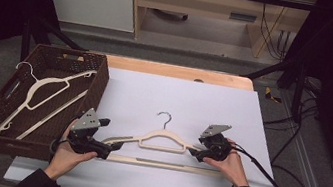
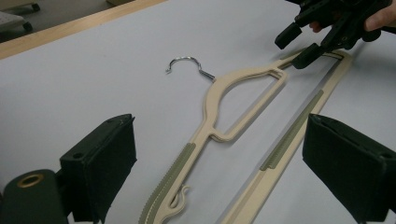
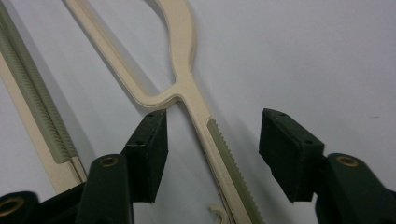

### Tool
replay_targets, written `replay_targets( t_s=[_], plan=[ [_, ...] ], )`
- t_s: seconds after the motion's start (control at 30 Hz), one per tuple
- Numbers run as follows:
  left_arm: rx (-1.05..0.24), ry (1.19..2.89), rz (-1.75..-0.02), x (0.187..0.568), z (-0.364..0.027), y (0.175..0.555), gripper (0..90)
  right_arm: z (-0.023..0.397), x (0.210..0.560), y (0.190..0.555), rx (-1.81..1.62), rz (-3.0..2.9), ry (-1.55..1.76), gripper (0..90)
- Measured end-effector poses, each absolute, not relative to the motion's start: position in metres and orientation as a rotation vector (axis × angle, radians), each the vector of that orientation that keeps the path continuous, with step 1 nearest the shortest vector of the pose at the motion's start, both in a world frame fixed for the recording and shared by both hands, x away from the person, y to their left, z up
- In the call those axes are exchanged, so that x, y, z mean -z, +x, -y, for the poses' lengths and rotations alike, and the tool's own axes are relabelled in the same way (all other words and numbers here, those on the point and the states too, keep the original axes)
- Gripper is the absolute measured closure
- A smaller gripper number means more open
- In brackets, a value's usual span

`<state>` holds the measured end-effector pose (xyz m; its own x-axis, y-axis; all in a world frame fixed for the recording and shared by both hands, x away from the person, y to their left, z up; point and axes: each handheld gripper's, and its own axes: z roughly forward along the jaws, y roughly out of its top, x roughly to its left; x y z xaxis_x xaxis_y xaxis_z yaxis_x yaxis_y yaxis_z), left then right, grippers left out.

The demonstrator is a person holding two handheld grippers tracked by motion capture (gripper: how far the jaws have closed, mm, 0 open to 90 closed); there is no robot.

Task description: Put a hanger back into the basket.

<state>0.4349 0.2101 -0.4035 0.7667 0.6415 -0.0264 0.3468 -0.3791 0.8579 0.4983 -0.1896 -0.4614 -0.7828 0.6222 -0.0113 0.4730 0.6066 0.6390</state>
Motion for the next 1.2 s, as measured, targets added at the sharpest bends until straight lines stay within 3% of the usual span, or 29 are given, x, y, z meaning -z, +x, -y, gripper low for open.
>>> replay_targets(
  t_s=[0.4,1.2],
  plan=[
    [-0.387,2.013,-0.743,0.405,-0.209,0.436,10.1,0.194,0.467,0.506,-0.911,-2.687,0.848,68.9],
    [-0.378,2.048,-0.738,0.407,-0.2,0.438,11.2,0.205,0.443,0.494,-1.031,-2.701,0.745,79.6]
  ],
)
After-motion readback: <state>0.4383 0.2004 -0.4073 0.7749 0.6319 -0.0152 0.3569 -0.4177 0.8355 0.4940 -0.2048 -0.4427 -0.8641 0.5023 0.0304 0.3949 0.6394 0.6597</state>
